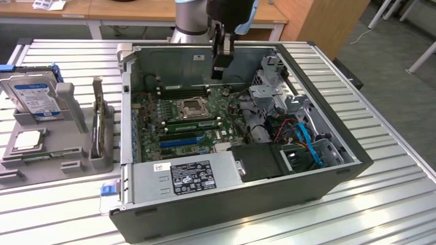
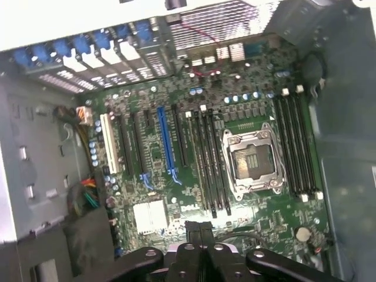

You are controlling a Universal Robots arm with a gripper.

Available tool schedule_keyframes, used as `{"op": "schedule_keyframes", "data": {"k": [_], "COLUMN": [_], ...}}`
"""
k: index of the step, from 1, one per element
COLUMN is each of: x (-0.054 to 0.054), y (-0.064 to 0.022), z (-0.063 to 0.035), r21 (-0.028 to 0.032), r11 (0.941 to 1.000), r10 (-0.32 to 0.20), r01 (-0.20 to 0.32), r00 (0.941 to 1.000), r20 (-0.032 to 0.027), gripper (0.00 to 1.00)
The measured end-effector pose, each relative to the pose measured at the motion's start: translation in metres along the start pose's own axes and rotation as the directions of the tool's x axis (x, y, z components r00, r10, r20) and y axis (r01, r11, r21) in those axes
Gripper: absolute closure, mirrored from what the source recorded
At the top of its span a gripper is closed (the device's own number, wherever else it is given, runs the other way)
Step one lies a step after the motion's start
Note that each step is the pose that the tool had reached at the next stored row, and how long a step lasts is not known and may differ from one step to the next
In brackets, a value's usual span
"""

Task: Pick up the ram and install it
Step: 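Press down the ram until it locks into place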

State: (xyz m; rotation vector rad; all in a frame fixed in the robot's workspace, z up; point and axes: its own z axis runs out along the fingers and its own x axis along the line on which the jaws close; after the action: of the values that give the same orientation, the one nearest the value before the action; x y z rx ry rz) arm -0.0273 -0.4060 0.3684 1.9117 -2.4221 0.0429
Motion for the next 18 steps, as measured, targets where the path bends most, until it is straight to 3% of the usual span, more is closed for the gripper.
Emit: {"op": "schedule_keyframes", "data": {"k": [5,9,14,18], "x": [0.0000,0.0000,-0.0001,-0.0001], "y": [0.0000,0.0000,0.0000,0.0000], "z": [0.0004,0.0007,0.0012,0.0016], "r21": [-0.0055,-0.0099,-0.0156,-0.0202], "r11": [0.9960,0.9871,0.9684,0.9476], "r10": [0.089,0.160,0.249,0.319], "r01": [-0.089,-0.160,-0.249,-0.319], "r00": [0.9961,0.9872,0.9685,0.9478], "r20": [0.0008,0.0012,0.0011,0.0008], "gripper": [0.89,0.89,0.89,0.89]}}
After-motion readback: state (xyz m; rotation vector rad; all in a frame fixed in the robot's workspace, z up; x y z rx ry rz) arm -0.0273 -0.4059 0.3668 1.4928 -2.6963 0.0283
